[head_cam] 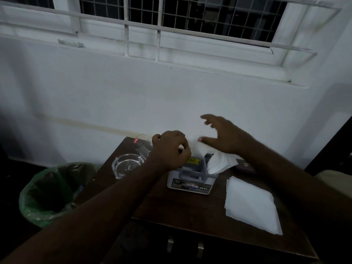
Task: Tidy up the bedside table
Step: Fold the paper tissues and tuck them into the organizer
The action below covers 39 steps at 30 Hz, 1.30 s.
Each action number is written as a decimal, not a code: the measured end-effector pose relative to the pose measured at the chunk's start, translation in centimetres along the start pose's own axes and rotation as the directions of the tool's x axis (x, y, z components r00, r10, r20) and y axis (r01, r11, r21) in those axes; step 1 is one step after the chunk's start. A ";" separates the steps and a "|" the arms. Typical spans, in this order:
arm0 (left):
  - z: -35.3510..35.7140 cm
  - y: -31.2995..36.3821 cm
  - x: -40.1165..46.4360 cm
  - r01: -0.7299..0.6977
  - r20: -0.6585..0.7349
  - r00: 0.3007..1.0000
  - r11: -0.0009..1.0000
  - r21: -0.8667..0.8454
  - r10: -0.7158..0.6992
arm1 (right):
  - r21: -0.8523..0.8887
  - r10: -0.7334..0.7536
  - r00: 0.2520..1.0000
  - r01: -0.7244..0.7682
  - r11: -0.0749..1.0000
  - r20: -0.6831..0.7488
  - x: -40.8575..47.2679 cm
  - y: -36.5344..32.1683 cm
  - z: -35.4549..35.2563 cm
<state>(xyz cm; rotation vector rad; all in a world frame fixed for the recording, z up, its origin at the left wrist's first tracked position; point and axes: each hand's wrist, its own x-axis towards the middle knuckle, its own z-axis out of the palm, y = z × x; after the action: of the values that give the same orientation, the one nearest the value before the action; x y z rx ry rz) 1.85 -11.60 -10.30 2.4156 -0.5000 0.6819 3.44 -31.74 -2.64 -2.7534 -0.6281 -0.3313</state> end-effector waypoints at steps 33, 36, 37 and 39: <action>14.3 11.1 -7.7 -0.128 0.392 0.904 0.983 -0.134 0.171 | 0.543 0.439 0.878 -0.467 0.698 0.190 -16.4 15.3 4.0; 14.6 11.1 -7.5 -0.071 0.355 0.928 0.988 -0.138 0.116 | 0.482 0.343 0.931 -0.358 0.800 0.123 -17.1 15.0 2.8; 14.7 11.1 -7.4 -0.052 0.334 0.937 0.987 -0.150 0.100 | 0.448 0.299 0.948 -0.317 0.836 0.112 -17.6 14.8 2.3; 14.7 11.1 -7.3 -0.021 0.305 0.950 0.985 -0.173 0.074 | 0.371 0.210 0.972 -0.236 0.898 0.108 -18.6 14.4 1.7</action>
<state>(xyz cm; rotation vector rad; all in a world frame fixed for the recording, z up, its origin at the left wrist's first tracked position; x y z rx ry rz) -4.18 -27.73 -20.06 2.3642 -0.7155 0.2635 -6.12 -50.68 -12.87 -2.4300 -0.3395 -0.0556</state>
